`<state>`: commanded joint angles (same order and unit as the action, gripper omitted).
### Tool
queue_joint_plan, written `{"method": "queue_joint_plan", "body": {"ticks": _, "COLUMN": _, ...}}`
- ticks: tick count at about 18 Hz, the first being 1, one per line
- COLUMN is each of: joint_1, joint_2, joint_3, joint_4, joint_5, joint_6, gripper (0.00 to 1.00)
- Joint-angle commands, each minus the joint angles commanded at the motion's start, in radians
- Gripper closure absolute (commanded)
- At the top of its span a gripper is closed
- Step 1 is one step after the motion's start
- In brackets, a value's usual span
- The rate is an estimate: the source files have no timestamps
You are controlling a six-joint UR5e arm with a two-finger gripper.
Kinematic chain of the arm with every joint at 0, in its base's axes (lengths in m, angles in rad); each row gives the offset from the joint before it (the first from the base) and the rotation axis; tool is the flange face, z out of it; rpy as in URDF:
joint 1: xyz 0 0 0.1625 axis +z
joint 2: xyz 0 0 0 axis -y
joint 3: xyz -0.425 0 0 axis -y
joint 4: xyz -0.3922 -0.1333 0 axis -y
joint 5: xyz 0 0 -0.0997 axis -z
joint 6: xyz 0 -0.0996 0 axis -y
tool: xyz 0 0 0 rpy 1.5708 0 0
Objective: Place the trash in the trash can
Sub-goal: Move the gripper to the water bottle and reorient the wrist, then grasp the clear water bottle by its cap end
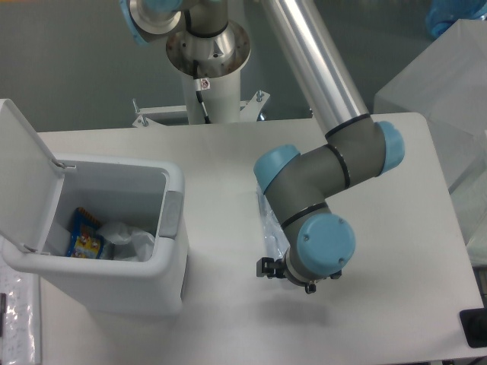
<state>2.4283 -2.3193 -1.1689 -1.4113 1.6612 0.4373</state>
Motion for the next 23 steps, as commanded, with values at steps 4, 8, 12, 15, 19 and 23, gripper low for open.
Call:
{"method": "queue_joint_plan", "body": {"ticks": 4, "joint_1": -0.011, "joint_2": -0.023, "joint_3": 0.003, "joint_4": 0.02, "joint_5": 0.029, "joint_6": -0.017, "gripper": 0.0}}
{"method": "queue_joint_plan", "body": {"ticks": 8, "joint_1": -0.018, "joint_2": -0.028, "joint_3": -0.008, "joint_4": 0.02, "joint_5": 0.031, "joint_6": -0.029, "gripper": 0.12}}
{"method": "queue_joint_plan", "body": {"ticks": 12, "joint_1": -0.025, "joint_2": -0.034, "joint_3": -0.011, "joint_4": 0.015, "joint_5": 0.031, "joint_6": -0.048, "gripper": 0.33}}
{"method": "queue_joint_plan", "body": {"ticks": 15, "joint_1": -0.026, "joint_2": -0.034, "joint_3": -0.02, "joint_4": 0.017, "joint_5": 0.035, "joint_6": -0.048, "gripper": 0.38}}
{"method": "queue_joint_plan", "body": {"ticks": 19, "joint_1": -0.041, "joint_2": -0.032, "joint_3": -0.032, "joint_4": 0.015, "joint_5": 0.083, "joint_6": -0.048, "gripper": 0.45}}
{"method": "queue_joint_plan", "body": {"ticks": 23, "joint_1": -0.041, "joint_2": -0.028, "joint_3": -0.031, "joint_4": 0.014, "joint_5": 0.083, "joint_6": -0.048, "gripper": 0.67}}
